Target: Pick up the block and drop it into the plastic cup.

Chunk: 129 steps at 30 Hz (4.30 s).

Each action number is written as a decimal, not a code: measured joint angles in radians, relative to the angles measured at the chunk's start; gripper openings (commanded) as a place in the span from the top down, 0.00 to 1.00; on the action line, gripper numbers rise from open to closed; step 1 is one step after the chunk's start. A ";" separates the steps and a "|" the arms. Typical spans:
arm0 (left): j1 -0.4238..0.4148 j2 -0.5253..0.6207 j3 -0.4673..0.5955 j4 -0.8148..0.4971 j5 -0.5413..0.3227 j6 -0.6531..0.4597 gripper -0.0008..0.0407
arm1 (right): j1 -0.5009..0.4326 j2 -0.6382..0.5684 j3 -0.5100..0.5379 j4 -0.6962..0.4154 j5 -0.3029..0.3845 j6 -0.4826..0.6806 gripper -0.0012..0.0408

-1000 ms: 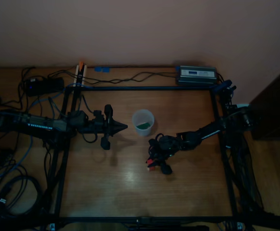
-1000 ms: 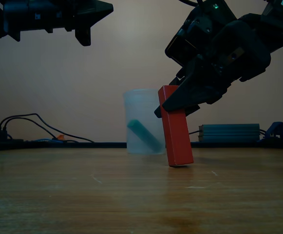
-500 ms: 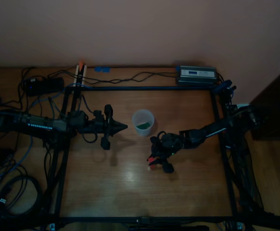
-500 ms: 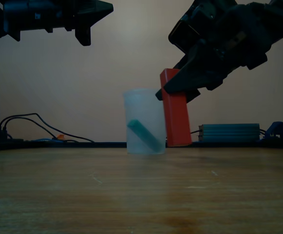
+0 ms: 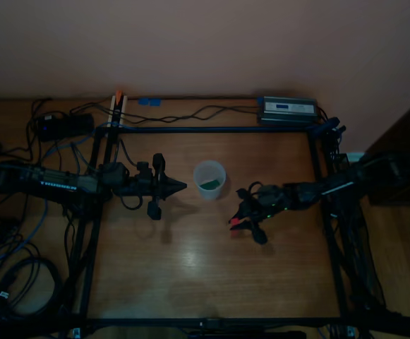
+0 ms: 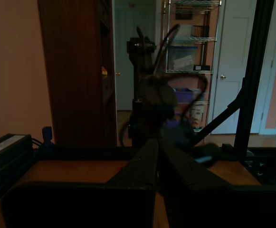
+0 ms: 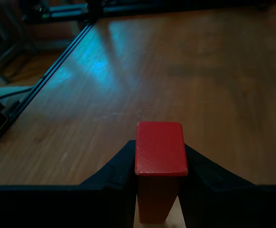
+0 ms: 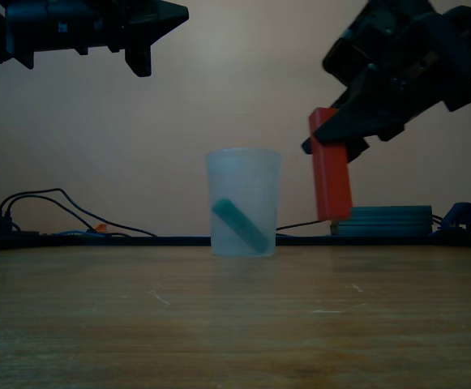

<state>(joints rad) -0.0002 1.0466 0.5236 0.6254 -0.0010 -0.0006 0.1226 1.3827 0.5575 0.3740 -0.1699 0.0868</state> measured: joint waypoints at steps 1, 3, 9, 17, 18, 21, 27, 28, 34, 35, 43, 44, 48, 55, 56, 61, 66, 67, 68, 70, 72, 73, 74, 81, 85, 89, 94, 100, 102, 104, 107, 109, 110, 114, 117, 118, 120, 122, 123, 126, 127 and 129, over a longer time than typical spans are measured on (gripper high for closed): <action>0.000 0.000 0.000 0.000 0.000 0.000 0.98 | -0.007 -0.028 -0.016 0.001 0.006 0.001 0.97; 0.000 0.000 0.000 0.000 0.000 0.000 0.98 | -0.026 -0.083 -0.050 0.000 0.014 0.005 0.97; 0.000 0.000 0.000 0.000 0.000 0.000 0.98 | -0.107 -0.228 -0.123 -0.001 0.025 0.011 0.97; 0.000 0.000 0.000 0.000 0.000 0.000 0.98 | -0.236 -0.313 -0.097 -0.025 0.023 -0.024 0.97; 0.000 0.000 0.000 0.000 0.000 0.000 0.98 | -0.250 -0.314 -0.081 -0.029 0.023 -0.036 0.97; 0.000 0.000 0.000 0.000 0.000 0.000 0.98 | -0.288 -0.306 -0.014 -0.071 0.021 -0.076 0.97; 0.000 0.000 0.000 0.000 0.000 0.000 0.98 | -0.351 -0.255 0.144 -0.168 -0.029 -0.145 0.97; 0.000 0.000 0.000 0.000 0.000 0.000 0.98 | -0.361 -0.242 0.175 -0.189 -0.040 -0.153 0.97; 0.000 0.000 0.000 0.000 0.000 0.000 0.98 | -0.425 -0.126 0.343 -0.312 -0.103 -0.193 0.97; 0.000 0.000 0.000 0.000 0.000 0.000 0.98 | -0.435 -0.101 0.369 -0.325 -0.117 -0.195 0.97; 0.000 0.000 0.000 0.000 0.000 0.000 0.98 | -0.491 0.109 0.568 -0.426 -0.196 -0.219 0.97; 0.000 0.000 0.000 0.000 0.000 0.000 0.98 | -0.496 0.129 0.585 -0.430 -0.208 -0.219 0.97; 0.000 0.000 0.000 0.000 0.000 0.000 0.98 | -0.505 0.195 0.637 -0.465 -0.214 -0.219 0.97; 0.000 0.000 0.000 0.000 0.000 0.000 0.98 | -0.509 0.220 0.654 -0.472 -0.217 -0.218 0.97; 0.000 0.000 0.000 0.000 0.000 0.000 0.98 | -0.508 0.220 0.654 -0.472 -0.218 -0.219 0.97; 0.000 0.000 0.000 0.000 0.000 0.000 0.98 | -0.509 0.219 0.654 -0.470 -0.241 -0.218 0.96; 0.000 0.000 0.000 0.000 0.000 0.000 0.98 | -0.509 0.219 0.654 -0.464 -0.272 -0.221 0.75; 0.000 0.000 0.000 0.000 0.000 0.000 0.98 | -0.509 0.219 0.654 -0.464 -0.274 -0.222 0.69; 0.000 0.000 0.000 0.000 0.000 0.000 0.98 | -0.509 0.219 0.654 -0.464 -0.274 -0.222 0.62; 0.000 0.000 0.000 0.000 0.000 0.000 0.98 | -0.509 0.219 0.654 -0.464 -0.274 -0.222 0.47; 0.000 0.000 0.000 0.000 0.000 0.000 0.98 | -0.509 0.217 0.654 -0.463 -0.274 -0.222 0.32; 0.000 0.000 0.000 0.000 0.000 0.000 0.98 | -0.509 0.217 0.654 -0.462 -0.274 -0.221 0.25; 0.000 0.000 0.000 0.000 0.000 0.000 0.98 | -0.509 0.217 0.654 -0.462 -0.272 -0.215 0.19; 0.000 0.000 0.000 0.000 0.000 0.000 0.98 | -0.509 0.217 0.654 -0.455 -0.180 -0.156 0.04; 0.000 0.000 0.000 0.000 0.000 0.000 0.98 | -0.509 0.193 0.654 -0.476 -0.179 -0.154 0.17; 0.000 0.000 0.000 0.000 0.000 0.000 0.98 | -0.510 0.135 0.636 -0.486 -0.179 -0.154 0.36; 0.000 0.000 0.000 0.000 0.000 0.000 0.98 | -0.516 0.000 0.538 -0.460 -0.178 -0.158 0.66; 0.000 0.000 0.000 0.000 0.000 0.000 0.98 | -0.517 -0.192 0.346 -0.378 -0.178 -0.162 0.96; 0.000 0.000 0.000 0.000 0.000 0.000 0.98 | -0.517 -0.248 0.278 -0.348 -0.179 -0.159 0.91; 0.000 0.000 0.000 0.000 0.000 0.000 0.98 | -0.517 -0.298 0.212 -0.317 -0.179 -0.135 0.86; 0.000 0.000 0.000 0.000 0.000 0.000 0.98 | -0.517 -0.362 0.119 -0.262 -0.180 -0.099 0.80; 0.000 0.000 0.000 0.000 0.000 0.000 0.98 | -0.517 -0.393 0.065 -0.221 -0.180 -0.073 0.77; 0.000 0.000 0.000 0.000 0.000 0.000 0.98 | -0.517 -0.406 0.040 -0.205 -0.180 -0.062 0.75; 0.000 0.000 0.000 0.000 0.000 0.000 0.98 | -0.517 -0.452 -0.045 -0.162 -0.180 -0.032 0.71; 0.000 0.000 0.000 0.000 0.000 0.000 0.98 | -0.516 -0.481 -0.104 -0.111 -0.180 -0.003 0.70; 0.000 0.000 0.000 0.000 0.000 0.000 0.98 | -0.516 -0.488 -0.120 -0.099 -0.181 0.005 0.70; 0.000 0.000 0.000 0.000 0.000 0.000 0.98 | -0.516 -0.500 -0.147 -0.074 -0.181 0.011 0.71; 0.000 0.000 0.000 0.000 0.000 0.000 0.98 | -0.516 -0.509 -0.158 -0.066 -0.181 0.012 0.71; 0.000 0.000 0.000 0.000 0.000 0.000 0.98 | -0.516 -0.512 -0.161 -0.066 -0.181 0.012 0.71; 0.000 0.000 0.000 0.000 0.000 0.000 0.98 | -0.516 -0.513 -0.163 -0.066 -0.181 0.015 0.72; 0.000 0.000 0.000 0.000 0.000 0.000 0.98 | -0.516 -0.514 -0.163 -0.066 -0.181 0.016 0.73; 0.000 0.000 0.000 0.000 0.000 0.000 0.98 | -0.516 -0.515 -0.163 -0.066 -0.181 0.016 0.73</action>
<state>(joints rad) -0.0002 1.0466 0.5240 0.6254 -0.0010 -0.0006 -0.3931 0.8677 0.3943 0.3077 -0.3508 0.1024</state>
